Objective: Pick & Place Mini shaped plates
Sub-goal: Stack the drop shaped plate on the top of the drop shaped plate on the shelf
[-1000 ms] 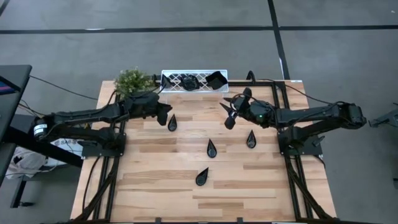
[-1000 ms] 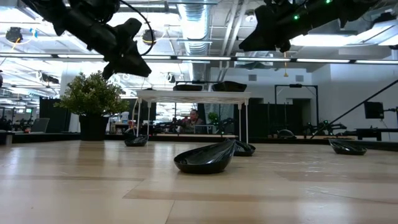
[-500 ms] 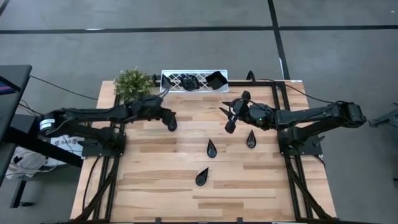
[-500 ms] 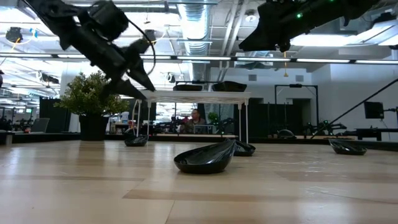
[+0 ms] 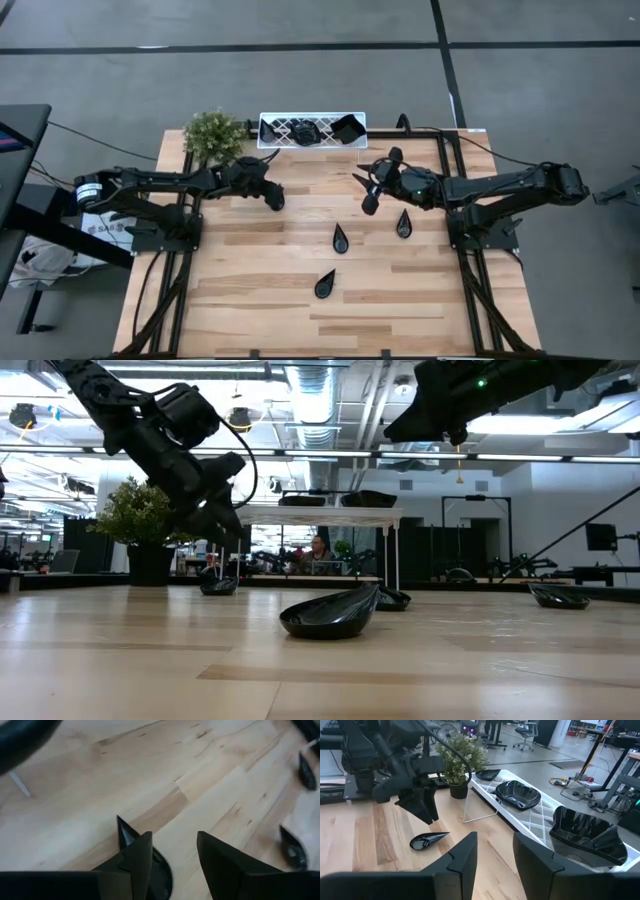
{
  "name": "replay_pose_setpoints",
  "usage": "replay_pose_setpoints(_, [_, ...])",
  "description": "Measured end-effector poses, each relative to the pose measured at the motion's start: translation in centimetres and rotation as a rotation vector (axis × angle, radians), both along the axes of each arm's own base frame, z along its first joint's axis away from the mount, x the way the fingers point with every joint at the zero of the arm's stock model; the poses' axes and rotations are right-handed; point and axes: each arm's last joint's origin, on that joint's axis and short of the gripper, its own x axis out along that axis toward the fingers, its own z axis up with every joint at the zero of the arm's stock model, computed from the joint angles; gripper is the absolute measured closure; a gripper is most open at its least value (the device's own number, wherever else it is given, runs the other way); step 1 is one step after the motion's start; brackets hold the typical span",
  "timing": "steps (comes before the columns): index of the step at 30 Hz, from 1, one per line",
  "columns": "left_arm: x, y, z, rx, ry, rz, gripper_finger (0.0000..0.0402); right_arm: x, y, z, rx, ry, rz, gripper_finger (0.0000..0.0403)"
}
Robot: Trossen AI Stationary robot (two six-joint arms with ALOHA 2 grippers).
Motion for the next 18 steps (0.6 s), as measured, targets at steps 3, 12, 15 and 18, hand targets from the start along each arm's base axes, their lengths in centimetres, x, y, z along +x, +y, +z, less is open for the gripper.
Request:
replay_pose_setpoints(3, [-0.6, -0.1, -0.6, 0.022, 0.057, -0.006, 0.0251, 0.0, 0.0, 0.0, 0.006, -0.003, -0.001, 0.0282])
replay_pose_setpoints(12, [-2.5, -0.2, -2.4, -0.028, 0.116, 0.057, 0.0253, 0.0, 0.0, 0.0, 0.007, -0.003, 0.002, 0.0282])
replay_pose_setpoints(15, [-2.6, -0.3, -2.5, -0.032, 0.12, 0.052, 0.0256, 0.0, 0.0, 0.0, 0.007, -0.003, 0.002, 0.0282])
replay_pose_setpoints(18, [-2.5, -0.3, -2.5, -0.03, 0.115, 0.049, 0.0256, 0.0, 0.0, 0.0, 0.007, -0.003, 0.002, 0.0282])
